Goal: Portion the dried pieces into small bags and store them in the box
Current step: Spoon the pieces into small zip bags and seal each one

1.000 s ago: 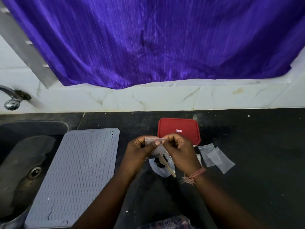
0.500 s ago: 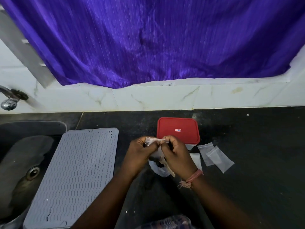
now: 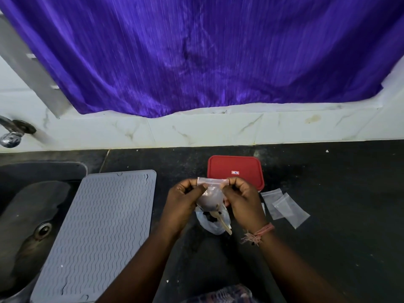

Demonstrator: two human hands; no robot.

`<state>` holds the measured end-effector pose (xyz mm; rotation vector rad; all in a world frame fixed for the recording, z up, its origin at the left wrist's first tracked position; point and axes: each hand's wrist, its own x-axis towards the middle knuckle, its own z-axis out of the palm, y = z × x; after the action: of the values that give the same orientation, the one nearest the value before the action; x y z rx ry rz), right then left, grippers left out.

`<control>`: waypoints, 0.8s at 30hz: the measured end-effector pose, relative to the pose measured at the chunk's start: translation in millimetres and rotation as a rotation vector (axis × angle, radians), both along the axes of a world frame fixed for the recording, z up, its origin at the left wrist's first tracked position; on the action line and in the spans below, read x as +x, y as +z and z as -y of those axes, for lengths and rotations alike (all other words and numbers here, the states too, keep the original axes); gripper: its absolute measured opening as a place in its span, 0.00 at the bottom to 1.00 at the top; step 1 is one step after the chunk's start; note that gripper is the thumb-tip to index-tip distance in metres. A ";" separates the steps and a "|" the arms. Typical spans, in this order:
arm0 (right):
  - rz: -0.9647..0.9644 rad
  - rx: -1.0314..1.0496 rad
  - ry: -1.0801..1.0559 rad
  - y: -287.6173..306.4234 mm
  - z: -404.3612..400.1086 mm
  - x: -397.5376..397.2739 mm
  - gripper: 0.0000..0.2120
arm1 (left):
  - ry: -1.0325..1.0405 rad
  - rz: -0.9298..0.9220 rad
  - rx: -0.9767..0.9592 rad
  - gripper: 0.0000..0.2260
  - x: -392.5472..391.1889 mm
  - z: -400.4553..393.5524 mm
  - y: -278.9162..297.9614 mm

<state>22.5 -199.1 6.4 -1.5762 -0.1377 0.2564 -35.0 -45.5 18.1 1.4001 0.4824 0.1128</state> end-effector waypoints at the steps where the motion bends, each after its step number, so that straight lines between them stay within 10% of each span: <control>1: -0.007 0.015 0.005 0.3 -0.1 -0.1 0.04 | 0.001 -0.001 -0.010 0.06 0.0 0.6 -0.3; 24: -0.036 0.096 -0.014 9.7 -4.6 -10.2 0.04 | 0.020 0.059 0.054 0.08 2.8 8.4 -4.2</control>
<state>12.3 -194.5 16.2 -1.4756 -0.1090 0.2637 -32.2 -53.9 13.9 1.4414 0.4471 0.1842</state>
